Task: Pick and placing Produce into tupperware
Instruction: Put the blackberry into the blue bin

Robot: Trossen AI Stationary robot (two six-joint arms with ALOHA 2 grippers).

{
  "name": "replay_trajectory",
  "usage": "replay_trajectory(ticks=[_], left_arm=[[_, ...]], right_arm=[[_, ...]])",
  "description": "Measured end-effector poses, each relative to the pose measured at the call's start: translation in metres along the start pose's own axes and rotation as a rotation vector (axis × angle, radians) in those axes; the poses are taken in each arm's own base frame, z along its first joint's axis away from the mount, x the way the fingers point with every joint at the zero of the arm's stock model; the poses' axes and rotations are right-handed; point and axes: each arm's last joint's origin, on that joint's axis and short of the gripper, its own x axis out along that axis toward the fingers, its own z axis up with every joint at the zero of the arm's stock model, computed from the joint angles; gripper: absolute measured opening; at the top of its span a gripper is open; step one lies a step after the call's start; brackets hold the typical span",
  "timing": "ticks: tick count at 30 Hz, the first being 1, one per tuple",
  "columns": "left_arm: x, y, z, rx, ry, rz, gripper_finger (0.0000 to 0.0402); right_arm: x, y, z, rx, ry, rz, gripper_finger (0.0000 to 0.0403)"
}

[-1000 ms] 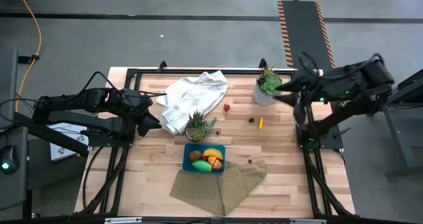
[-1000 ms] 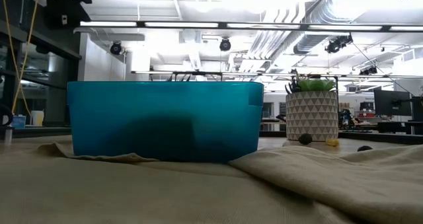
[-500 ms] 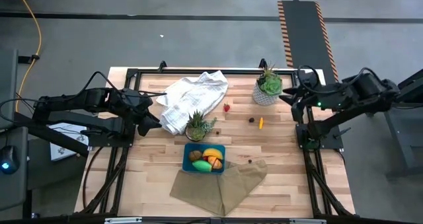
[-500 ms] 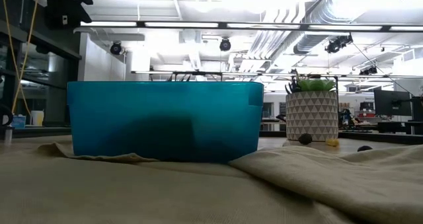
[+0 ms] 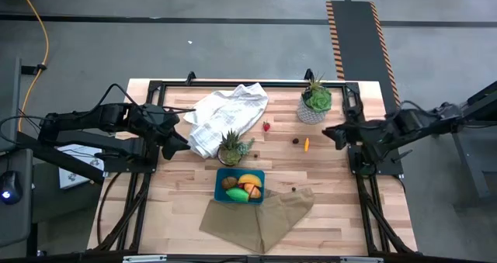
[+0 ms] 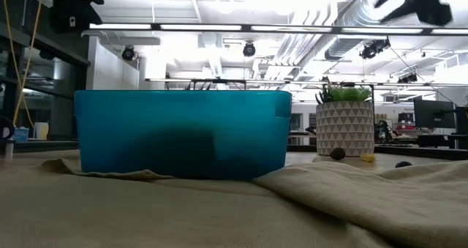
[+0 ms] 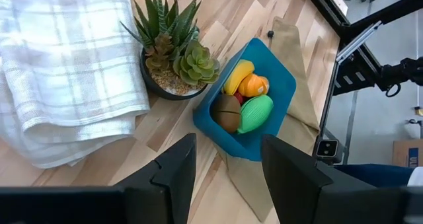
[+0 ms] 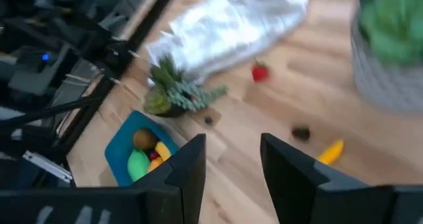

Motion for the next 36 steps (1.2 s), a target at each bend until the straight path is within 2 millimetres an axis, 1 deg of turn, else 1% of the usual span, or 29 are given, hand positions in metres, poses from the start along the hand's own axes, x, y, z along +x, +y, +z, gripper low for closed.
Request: replay_trajectory(ticks=[3, 7, 10, 16, 23, 29, 34, 36], left_arm=[[0.000, -0.001, 0.001, 0.002, -0.013, -0.011, 0.0156], [0.000, -0.002, 0.003, 0.004, -0.027, -0.023, 0.0156], [0.000, -0.003, 0.004, 0.006, -0.041, -0.035, 0.0156], [0.000, -0.004, 0.005, 0.007, -0.049, -0.042, 0.0156], [0.000, -0.004, 0.005, 0.007, -0.049, -0.042, 0.0156], [0.000, -0.004, 0.005, 0.010, -0.048, -0.042, 0.0156], [0.000, -0.004, 0.005, 0.011, -0.048, -0.042, 0.0156], [0.000, -0.004, 0.005, 0.024, -0.056, -0.031, 0.0156]], right_arm=[[0.015, -0.010, -0.014, 0.084, 0.042, -0.030, 0.0135], [0.034, -0.018, -0.031, 0.182, 0.084, -0.059, 0.0135], [0.045, -0.023, -0.038, 0.241, 0.102, -0.099, 0.0135], [0.062, -0.025, -0.036, 0.293, 0.108, -0.197, 0.0135], [0.088, -0.026, -0.036, 0.346, 0.195, -0.311, 0.0135], [0.113, -0.020, -0.041, 0.463, 0.197, -0.363, 0.0135], [0.134, -0.013, -0.045, 0.603, 0.170, -0.367, 0.0135], [0.142, -0.011, -0.047, 0.649, 0.162, -0.398, 0.0135]])
